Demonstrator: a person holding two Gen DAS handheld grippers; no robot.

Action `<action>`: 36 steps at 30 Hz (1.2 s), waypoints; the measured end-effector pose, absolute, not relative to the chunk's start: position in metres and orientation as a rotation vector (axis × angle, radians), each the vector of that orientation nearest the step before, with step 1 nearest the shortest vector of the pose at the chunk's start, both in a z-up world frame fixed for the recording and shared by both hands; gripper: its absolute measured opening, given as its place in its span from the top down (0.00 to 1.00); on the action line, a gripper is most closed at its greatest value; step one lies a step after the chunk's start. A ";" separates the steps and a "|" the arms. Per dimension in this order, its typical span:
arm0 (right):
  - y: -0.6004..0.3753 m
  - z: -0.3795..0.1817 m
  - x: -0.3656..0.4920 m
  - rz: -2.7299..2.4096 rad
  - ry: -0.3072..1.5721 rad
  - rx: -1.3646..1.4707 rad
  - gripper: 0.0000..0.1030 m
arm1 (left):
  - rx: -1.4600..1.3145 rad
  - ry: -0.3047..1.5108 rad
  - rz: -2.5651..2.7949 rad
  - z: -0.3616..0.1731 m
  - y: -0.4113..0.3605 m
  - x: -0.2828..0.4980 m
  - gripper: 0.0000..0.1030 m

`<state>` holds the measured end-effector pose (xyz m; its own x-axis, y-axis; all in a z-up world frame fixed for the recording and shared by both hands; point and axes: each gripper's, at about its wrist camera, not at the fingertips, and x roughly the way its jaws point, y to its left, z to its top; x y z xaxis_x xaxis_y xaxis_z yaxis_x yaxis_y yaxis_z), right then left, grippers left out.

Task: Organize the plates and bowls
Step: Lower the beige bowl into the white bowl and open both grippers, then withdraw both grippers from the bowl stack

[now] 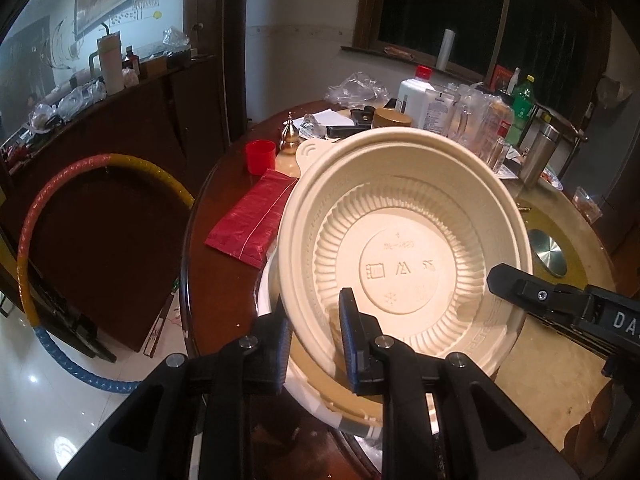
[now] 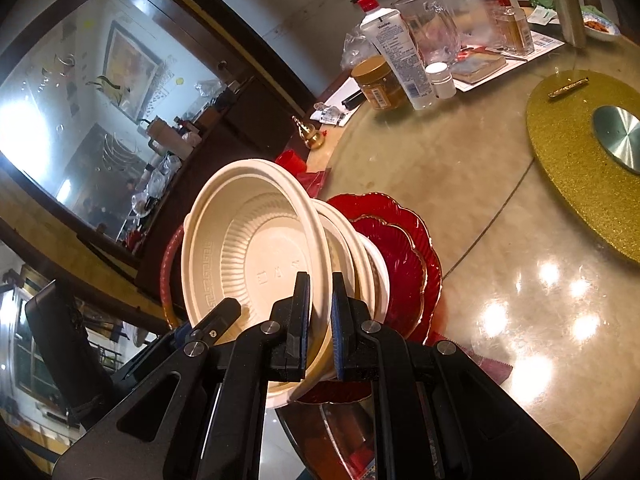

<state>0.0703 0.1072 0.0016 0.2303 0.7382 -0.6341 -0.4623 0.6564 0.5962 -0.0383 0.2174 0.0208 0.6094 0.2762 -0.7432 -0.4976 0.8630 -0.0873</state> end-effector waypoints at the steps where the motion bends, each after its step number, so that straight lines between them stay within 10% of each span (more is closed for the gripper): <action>1: 0.108 0.002 0.070 0.844 1.051 0.305 0.89 | -0.295 0.794 0.454 0.021 0.217 -0.038 0.77; 5: 0.113 0.007 0.064 0.840 1.038 0.252 0.83 | -0.287 0.786 0.438 0.024 0.214 -0.039 0.62; 7: 0.117 0.012 0.059 0.837 1.019 0.210 0.64 | -0.286 0.772 0.424 0.025 0.212 -0.040 0.45; 9: 0.117 0.017 0.054 0.817 0.985 0.179 0.23 | -0.273 0.746 0.433 0.029 0.209 -0.043 0.37; 27: 0.082 0.036 0.027 0.860 0.866 0.031 0.22 | -0.222 0.636 0.493 0.042 0.207 -0.080 0.01; 36: 0.074 0.035 0.012 0.888 0.830 -0.117 0.22 | -0.194 0.644 0.530 0.040 0.202 -0.086 0.00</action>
<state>0.0123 0.0741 0.0350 0.3486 0.6401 -0.6847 -0.7257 0.6466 0.2350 -0.0856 0.2020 0.0403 0.6729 0.4088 -0.6164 -0.5262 0.8503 -0.0105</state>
